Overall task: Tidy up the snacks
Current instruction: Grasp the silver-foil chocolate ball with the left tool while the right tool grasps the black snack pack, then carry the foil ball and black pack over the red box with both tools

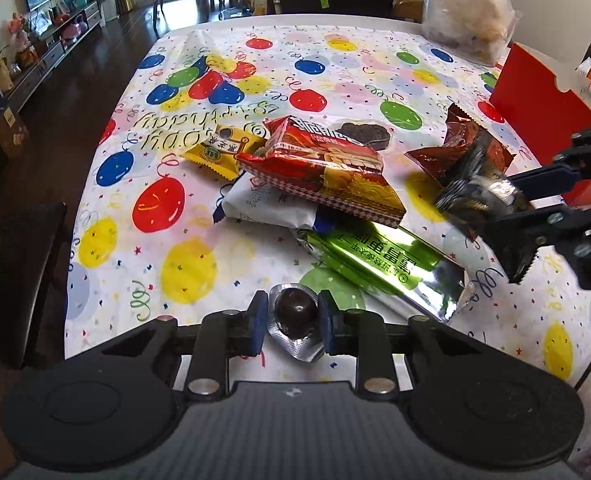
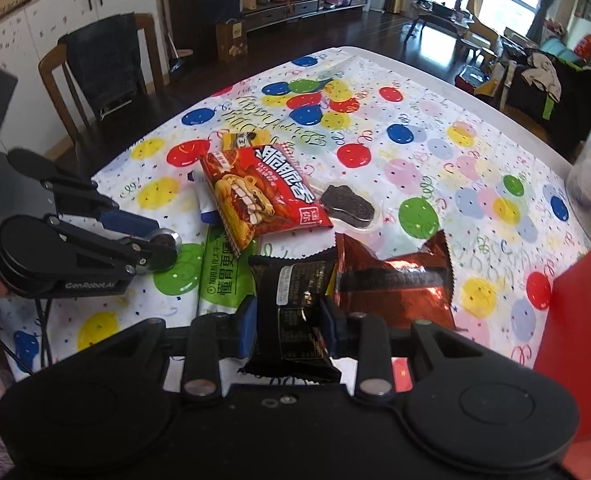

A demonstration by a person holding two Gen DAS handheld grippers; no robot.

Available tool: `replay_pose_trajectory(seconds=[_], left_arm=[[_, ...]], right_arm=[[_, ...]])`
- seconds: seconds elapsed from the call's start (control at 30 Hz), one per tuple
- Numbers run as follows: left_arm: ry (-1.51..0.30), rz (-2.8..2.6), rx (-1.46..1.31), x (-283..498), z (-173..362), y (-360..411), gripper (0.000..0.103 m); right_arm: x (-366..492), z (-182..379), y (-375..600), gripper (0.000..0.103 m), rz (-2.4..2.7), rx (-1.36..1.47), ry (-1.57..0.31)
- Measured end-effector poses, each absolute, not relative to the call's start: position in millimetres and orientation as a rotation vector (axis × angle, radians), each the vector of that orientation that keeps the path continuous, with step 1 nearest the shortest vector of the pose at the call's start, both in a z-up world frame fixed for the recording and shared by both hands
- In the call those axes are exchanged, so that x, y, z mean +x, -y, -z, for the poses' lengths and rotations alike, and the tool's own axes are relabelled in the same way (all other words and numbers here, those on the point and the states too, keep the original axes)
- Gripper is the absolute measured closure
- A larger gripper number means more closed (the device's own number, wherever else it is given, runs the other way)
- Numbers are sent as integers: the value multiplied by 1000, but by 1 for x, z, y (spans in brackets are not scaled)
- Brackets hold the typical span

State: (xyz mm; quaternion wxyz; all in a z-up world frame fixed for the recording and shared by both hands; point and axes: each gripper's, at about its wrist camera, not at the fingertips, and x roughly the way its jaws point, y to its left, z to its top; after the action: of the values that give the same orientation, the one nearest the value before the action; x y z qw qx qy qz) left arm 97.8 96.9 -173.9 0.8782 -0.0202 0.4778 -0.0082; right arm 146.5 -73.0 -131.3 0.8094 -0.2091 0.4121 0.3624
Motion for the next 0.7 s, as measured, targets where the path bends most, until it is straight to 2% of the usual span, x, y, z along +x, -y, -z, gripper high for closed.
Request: replay_pose_trajectory(seconds=[0.4,0.7], left_arm=[[-922,-8,-107,89,132,-88,77],[-830,24,-96,97,82,-46,77]], right_arm=[[146,86,126,71,-712,-314,-810],[152,56,186,71,-642,-211,-746]])
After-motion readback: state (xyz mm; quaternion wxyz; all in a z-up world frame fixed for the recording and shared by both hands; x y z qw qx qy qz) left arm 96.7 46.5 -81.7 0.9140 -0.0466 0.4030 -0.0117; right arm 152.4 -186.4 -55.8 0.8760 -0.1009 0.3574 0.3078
